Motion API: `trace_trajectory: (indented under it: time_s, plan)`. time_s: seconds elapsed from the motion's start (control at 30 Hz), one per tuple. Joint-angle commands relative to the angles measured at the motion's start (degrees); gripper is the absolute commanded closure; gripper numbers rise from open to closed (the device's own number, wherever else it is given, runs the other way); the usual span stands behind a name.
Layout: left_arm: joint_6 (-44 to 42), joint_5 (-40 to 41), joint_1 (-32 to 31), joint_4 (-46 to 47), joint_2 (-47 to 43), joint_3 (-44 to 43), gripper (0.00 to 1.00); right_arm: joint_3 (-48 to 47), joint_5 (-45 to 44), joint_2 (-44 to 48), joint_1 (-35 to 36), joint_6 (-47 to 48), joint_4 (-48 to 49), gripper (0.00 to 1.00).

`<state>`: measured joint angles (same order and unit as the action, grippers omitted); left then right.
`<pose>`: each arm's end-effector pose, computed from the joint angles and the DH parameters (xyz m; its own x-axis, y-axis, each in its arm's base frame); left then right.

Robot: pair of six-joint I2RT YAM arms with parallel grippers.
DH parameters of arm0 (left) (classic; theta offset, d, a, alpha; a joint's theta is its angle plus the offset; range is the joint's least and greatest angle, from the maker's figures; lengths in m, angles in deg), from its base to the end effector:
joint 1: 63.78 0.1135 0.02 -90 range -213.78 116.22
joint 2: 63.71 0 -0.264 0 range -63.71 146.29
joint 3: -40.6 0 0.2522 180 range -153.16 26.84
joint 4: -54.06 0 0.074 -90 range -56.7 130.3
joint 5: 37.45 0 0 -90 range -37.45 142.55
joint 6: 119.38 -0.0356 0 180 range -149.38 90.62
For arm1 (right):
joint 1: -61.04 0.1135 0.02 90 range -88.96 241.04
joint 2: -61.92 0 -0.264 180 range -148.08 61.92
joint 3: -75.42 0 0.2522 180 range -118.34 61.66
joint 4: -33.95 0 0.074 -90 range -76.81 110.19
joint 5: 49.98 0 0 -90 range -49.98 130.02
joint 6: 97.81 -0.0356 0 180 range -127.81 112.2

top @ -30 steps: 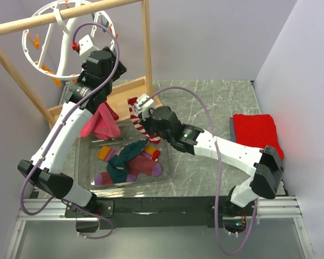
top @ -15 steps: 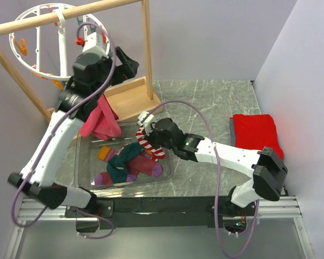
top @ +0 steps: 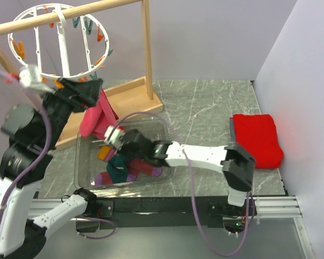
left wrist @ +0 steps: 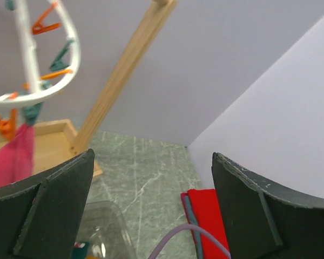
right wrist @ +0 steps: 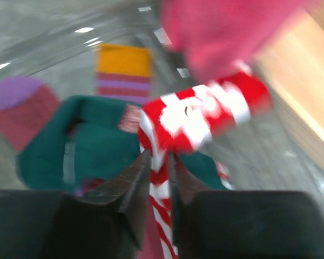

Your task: Remove the socks clipped to the hanger

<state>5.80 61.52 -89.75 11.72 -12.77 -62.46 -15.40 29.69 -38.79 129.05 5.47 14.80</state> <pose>0.1068 -0.0458 0.5361 -0.0448 -0.6112 -0.7902 0.3286 0.7380 -0.5894 0.1605 0.3804 0.2767 0.0192 -0.5561 -0.8309 -0.8724 0.3966 -0.2855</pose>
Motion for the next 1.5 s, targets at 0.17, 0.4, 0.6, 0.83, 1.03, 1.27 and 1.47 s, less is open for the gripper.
trace_trajectory:
  time_s: [0.17,0.4,0.6,0.83,1.03,1.27,1.47]
  plan:
    - [1.8,15.5,-0.2,-9.0,-13.7,18.3,0.09,4.8,0.2,4.0,1.4,-5.8,0.5,0.23]
    - [6.7,17.9,-0.1,-7.2,-13.1,29.1,0.02,11.0,0.9,15.8,-0.1,-12.8,0.7,0.00]
    - [8.6,24.3,-0.1,0.0,-9.1,37.8,0.04,21.8,4.8,27.7,-4.1,-16.3,5.4,0.00]
    - [6.9,30.3,0.4,17.8,-1.1,46.3,0.04,32.9,11.5,34.4,-9.8,-17.8,13.5,0.00]
    - [10.0,34.8,2.5,23.6,13.4,45.3,0.04,36.4,12.0,37.7,-9.9,-16.4,15.5,0.00]
    - [4.1,34.5,6.1,34.2,26.5,41.5,0.12,39.1,13.7,42.2,-10.2,-16.6,17.3,0.00]
    - [-3.9,31.4,7.4,36.9,37.5,29.4,0.57,39.3,12.9,44.4,-10.3,-16.3,16.6,0.00]
